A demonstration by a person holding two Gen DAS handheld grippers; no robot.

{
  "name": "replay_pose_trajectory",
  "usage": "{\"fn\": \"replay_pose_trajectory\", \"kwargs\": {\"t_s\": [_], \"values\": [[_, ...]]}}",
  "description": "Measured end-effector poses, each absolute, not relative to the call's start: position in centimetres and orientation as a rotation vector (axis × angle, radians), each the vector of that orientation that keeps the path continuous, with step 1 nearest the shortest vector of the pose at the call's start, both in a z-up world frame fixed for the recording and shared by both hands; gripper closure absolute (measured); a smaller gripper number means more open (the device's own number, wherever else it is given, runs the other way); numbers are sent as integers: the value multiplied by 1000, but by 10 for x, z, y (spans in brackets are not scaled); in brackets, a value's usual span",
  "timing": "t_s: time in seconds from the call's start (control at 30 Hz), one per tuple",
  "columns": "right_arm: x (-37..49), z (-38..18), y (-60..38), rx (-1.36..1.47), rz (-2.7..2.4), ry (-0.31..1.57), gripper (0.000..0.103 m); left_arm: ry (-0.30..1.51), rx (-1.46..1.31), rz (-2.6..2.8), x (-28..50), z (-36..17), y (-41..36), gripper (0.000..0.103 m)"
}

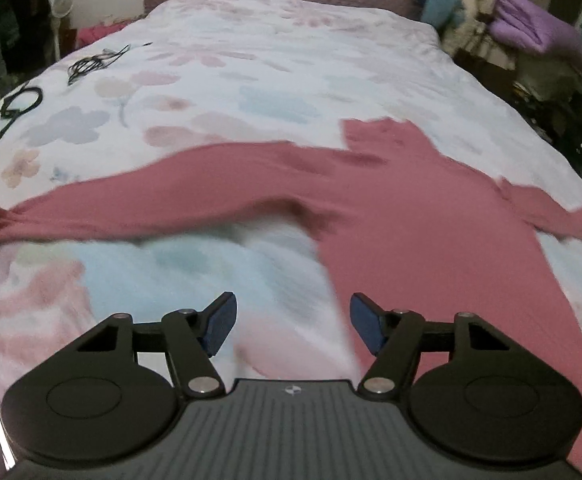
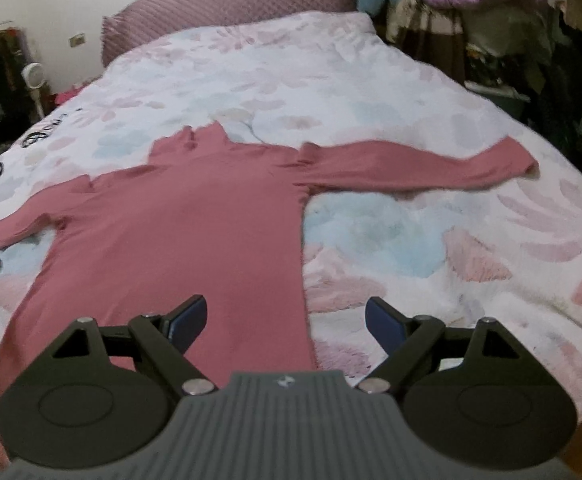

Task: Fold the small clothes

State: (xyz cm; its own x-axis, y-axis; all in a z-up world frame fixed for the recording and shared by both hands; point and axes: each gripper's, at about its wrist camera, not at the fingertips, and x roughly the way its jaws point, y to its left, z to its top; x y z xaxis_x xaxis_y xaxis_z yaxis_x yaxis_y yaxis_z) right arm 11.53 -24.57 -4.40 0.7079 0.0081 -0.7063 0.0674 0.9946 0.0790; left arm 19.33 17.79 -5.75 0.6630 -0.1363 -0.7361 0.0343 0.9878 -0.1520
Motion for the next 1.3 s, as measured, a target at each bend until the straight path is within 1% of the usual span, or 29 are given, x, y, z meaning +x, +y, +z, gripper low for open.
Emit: {"fn": "replay_pose_trajectory", "kwargs": {"t_s": [0.23,0.33,0.47,0.53,0.57,0.6,0.63,0.7,0.8,0.87,1.07,1.17,1.3], "values": [[150,-56,-240,104,-57,849,20,885,-331,127,252,-73,299,26],[165,-56,-230,85,-42,852,20,909,-388,209,270,-81,335,26],[181,-56,-215,68,-15,860,20,946,-466,261,289,-92,362,26],[187,-56,-208,54,-4,863,20,970,-483,277,299,-98,372,38],[189,-56,-205,44,1,865,20,975,-470,288,303,-100,373,54],[192,-57,-202,29,6,867,20,981,-456,297,305,-102,374,68],[196,-58,-200,12,7,869,20,984,-449,309,307,-104,375,71],[203,-61,-198,-24,2,876,20,982,-449,319,307,-105,377,86],[218,-69,-208,-22,-27,927,21,962,-440,321,303,-104,378,97],[227,-74,-219,19,-50,959,21,934,-429,319,300,-98,374,101],[240,-76,-236,26,-51,932,21,773,-393,221,293,-45,333,102],[250,-78,-240,22,-30,931,21,704,-359,129,294,-12,293,102],[263,-79,-244,37,4,937,21,649,-262,-29,301,22,215,102]]}}
